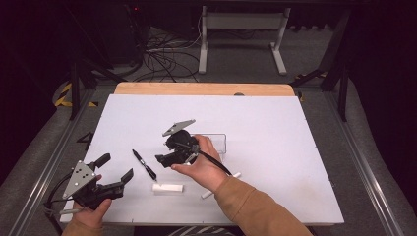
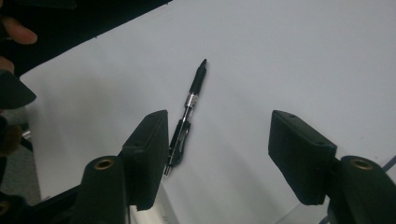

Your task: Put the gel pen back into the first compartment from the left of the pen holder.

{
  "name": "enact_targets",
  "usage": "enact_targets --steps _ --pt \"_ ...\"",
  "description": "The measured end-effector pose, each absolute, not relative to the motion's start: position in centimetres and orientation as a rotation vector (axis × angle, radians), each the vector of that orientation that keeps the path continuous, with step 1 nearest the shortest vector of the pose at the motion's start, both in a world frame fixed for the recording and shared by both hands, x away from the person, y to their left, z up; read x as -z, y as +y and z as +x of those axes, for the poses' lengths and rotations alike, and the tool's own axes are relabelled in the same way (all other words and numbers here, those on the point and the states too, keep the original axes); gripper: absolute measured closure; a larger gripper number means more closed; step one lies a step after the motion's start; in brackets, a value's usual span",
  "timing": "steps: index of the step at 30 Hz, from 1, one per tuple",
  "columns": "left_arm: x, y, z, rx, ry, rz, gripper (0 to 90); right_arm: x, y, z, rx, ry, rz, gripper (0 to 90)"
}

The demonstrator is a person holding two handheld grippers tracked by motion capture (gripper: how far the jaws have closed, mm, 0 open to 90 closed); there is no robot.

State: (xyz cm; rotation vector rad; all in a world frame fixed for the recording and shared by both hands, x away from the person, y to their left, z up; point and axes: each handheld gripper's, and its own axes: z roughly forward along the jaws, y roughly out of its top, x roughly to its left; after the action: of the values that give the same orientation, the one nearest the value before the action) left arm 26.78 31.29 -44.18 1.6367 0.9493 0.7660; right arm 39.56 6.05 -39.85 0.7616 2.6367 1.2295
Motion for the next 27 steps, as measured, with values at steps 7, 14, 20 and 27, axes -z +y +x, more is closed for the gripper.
enact_targets --steps 7,14,20,27 --pt "44.1 31.2 26.7 -0.771 0.951 1.634 10.5 40.3 7.0 39.8 -1.235 2.662 0.834 42.0" --pt "44.2 31.4 26.8 -0.772 0.95 1.633 10.5 41.3 8.5 40.2 -1.245 2.686 0.875 43.5" --pt "44.2 31.5 26.8 -0.769 0.953 1.627 10.5 42.3 9.9 40.7 -1.211 2.717 0.899 47.0" --pt "44.2 31.5 26.9 -0.77 0.954 1.63 10.5 43.6 11.2 41.1 -1.144 2.761 0.964 50.7"
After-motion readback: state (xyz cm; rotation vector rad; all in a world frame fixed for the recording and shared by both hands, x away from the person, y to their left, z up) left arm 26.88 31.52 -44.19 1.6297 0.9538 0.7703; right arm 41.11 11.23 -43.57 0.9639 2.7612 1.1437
